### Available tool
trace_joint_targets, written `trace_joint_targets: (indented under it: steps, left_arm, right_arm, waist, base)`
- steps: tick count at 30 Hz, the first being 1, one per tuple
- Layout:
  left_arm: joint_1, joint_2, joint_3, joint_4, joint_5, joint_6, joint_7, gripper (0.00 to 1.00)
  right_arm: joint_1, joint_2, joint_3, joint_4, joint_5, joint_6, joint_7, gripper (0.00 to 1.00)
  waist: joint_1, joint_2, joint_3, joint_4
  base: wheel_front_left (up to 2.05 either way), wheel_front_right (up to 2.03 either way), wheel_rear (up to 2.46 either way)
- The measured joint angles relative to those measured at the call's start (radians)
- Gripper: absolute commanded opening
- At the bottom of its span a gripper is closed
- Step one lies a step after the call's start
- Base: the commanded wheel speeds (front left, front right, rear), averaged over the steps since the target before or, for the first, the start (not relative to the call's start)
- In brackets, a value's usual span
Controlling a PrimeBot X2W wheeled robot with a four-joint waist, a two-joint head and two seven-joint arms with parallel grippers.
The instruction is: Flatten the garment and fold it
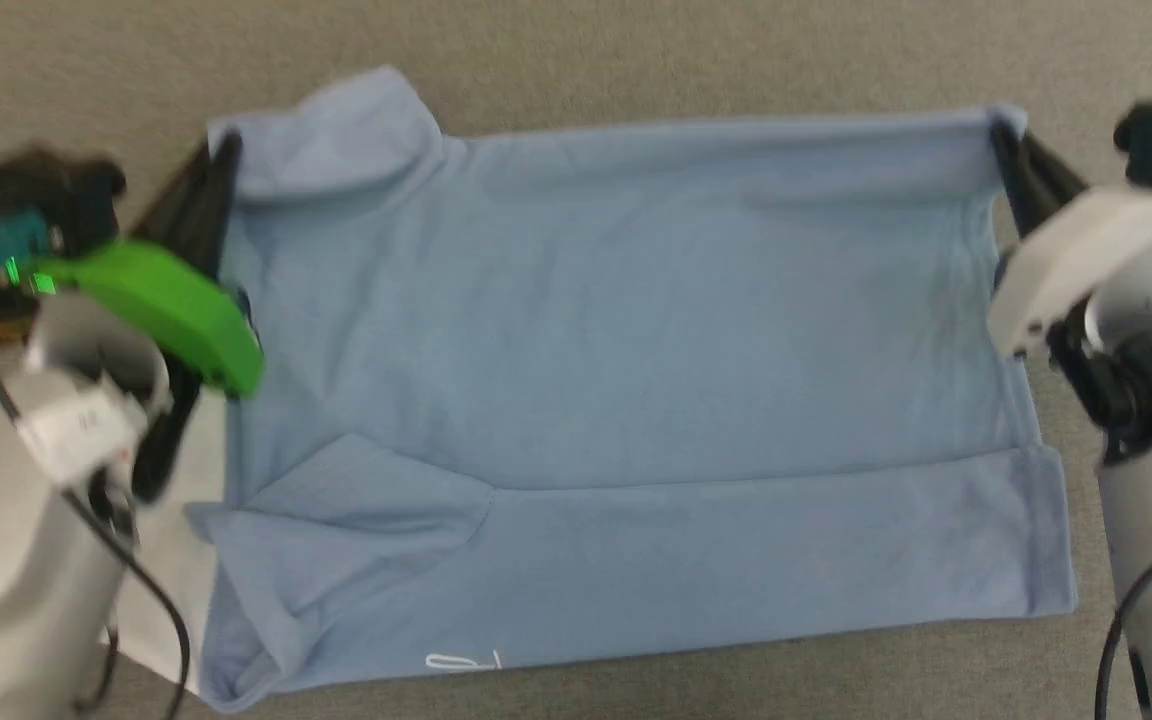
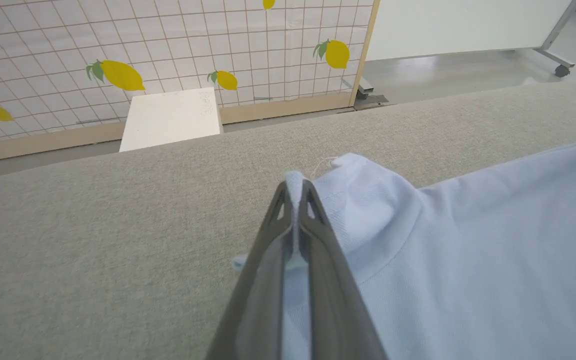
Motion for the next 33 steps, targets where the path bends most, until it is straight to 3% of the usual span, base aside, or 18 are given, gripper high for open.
trace_joint_targets:
  steps: [6, 16, 21, 31, 32, 33]
  left_arm:
    - [0.265, 0.002, 0.016, -0.126, -0.062, 0.053, -0.034, 0.00]
    - [0.544, -0.014, 0.008, -0.203, -0.170, 0.087, -0.042, 0.00]
    - [0.590, -0.028, -0.017, -0.181, -0.195, 0.083, -0.040, 0.00]
    - [0.573, -0.057, -0.077, -0.041, -0.192, 0.031, -0.024, 0.00]
    - [0.573, -0.061, -0.080, -0.029, -0.192, 0.029, -0.023, 0.00]
    - [0.573, -0.066, -0.082, -0.016, -0.192, 0.027, -0.023, 0.00]
  right_arm:
    - [0.161, -0.013, -0.016, -0.010, 0.025, 0.000, -0.022, 0.00]
    - [0.348, -0.055, -0.041, -0.031, 0.027, 0.000, 0.100, 0.00]
    - [0.409, -0.091, -0.012, -0.012, -0.020, 0.000, 0.163, 0.00]
    - [0.418, -0.078, -0.014, 0.049, -0.059, 0.000, 0.226, 0.00]
    - [0.418, -0.075, -0.017, 0.052, -0.058, 0.000, 0.230, 0.07]
    - [0.418, -0.070, -0.018, 0.051, -0.058, 0.000, 0.233, 0.36]
  waist:
    - [0.0000, 0.0000, -0.104, 0.026]
    - [0.0000, 0.0000, -0.234, 0.078]
    - [-0.0001, 0.0000, -0.261, 0.110]
    - [-0.0001, 0.0000, -0.259, 0.130]
    - [-0.0001, 0.0000, -0.260, 0.129]
    - [0.0000, 0.0000, -0.263, 0.128]
  base:
    - [0.00, 0.00, 0.00]
    - [0.00, 0.00, 0.00]
    - [0.00, 0.00, 0.00]
    - [0.00, 0.00, 0.00]
    - [0.00, 0.00, 0.00]
    - [0.00, 0.00, 0.00]
